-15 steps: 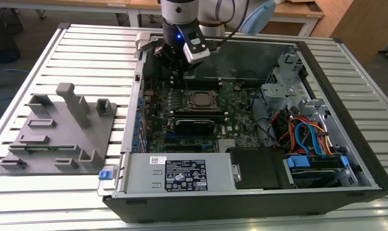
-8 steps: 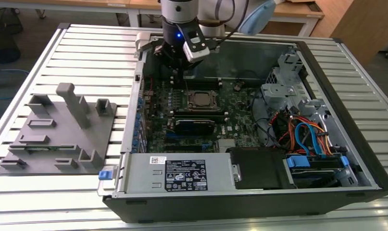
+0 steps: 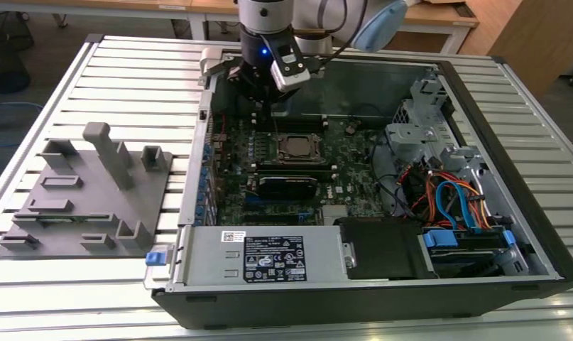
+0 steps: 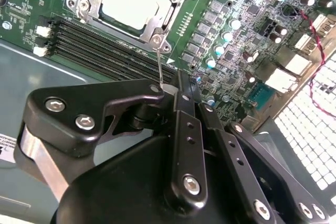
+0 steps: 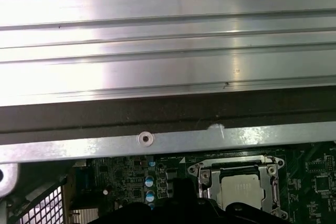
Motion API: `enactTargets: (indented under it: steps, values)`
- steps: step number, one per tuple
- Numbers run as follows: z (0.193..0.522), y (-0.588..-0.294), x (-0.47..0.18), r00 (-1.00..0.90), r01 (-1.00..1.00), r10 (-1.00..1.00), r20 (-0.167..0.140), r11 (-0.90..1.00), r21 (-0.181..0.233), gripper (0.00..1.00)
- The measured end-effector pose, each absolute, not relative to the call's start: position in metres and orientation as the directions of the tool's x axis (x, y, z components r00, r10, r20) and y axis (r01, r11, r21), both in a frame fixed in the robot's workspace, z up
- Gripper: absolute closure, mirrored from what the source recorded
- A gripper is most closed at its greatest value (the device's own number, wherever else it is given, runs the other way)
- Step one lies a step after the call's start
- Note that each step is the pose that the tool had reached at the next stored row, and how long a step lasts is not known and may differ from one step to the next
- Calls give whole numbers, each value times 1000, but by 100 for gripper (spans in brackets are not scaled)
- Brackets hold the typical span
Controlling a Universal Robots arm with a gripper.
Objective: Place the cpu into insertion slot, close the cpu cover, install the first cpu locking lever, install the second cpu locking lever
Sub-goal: 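Install the first cpu locking lever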
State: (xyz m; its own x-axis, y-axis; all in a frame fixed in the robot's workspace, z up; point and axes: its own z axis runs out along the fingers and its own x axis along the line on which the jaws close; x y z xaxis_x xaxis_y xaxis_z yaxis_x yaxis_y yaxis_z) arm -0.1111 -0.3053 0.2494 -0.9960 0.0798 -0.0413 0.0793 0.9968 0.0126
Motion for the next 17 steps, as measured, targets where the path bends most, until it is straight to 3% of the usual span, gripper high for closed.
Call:
enactTargets:
  steps: [17]
  values:
    - [249,-305,-95,-996,79,80,-41,997,14,90]
